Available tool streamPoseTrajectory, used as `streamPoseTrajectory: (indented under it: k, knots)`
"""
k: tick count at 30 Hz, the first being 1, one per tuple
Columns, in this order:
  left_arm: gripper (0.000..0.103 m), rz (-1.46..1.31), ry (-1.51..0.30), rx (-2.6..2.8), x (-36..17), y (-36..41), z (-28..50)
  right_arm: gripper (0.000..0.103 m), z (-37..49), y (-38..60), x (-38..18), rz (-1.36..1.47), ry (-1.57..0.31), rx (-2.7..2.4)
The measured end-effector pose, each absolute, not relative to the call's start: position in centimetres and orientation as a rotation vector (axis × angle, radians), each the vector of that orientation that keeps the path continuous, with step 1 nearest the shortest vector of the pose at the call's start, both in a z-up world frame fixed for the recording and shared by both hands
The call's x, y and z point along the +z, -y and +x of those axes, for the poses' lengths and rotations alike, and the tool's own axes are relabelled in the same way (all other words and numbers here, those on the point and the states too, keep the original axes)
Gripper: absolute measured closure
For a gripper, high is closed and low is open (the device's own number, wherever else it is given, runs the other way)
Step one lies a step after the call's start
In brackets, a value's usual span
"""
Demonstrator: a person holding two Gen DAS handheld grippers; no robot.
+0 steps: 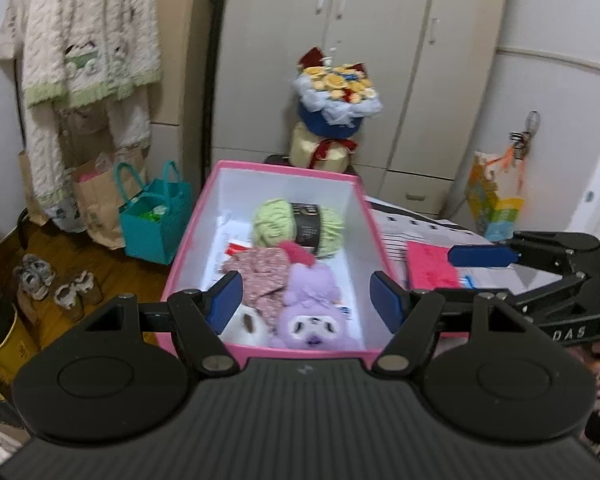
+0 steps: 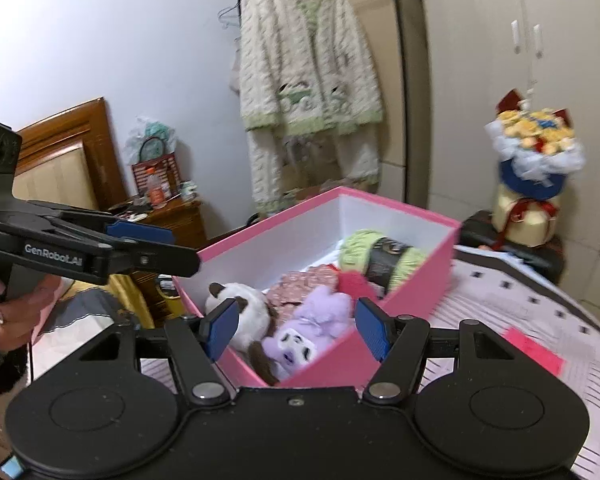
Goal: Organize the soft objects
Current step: 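Open both tools and withdraw them from the box, then move both tools to the red envelope and grasp its end together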
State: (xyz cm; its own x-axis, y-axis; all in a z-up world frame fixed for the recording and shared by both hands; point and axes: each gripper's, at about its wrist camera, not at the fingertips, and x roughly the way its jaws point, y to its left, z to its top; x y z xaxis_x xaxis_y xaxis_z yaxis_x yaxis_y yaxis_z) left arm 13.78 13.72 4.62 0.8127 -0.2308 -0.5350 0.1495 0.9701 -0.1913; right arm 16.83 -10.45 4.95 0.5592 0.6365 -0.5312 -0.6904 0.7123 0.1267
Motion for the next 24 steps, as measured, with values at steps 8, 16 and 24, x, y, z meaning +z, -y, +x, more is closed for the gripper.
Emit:
streamPoseTrajectory:
  k: [8,16,24]
  knots:
    - [0.033,-0.113,-0.548,-0.331,6.3,-9.4,11.7,0.032,12.8,15.6,6.6,-0.092,-0.537,0.657]
    - [0.033,-0.126,-0.574,-0.486,4.8,-3.6,13.0,0.031,11.5,21.3,4.5,-0.016,-0.534,0.529]
    - [0.035,-0.087,-0.609,-0.498,1.4,2.2,16.8,0.031,13.2,23.8,-0.2,0.020,-0.570,0.492]
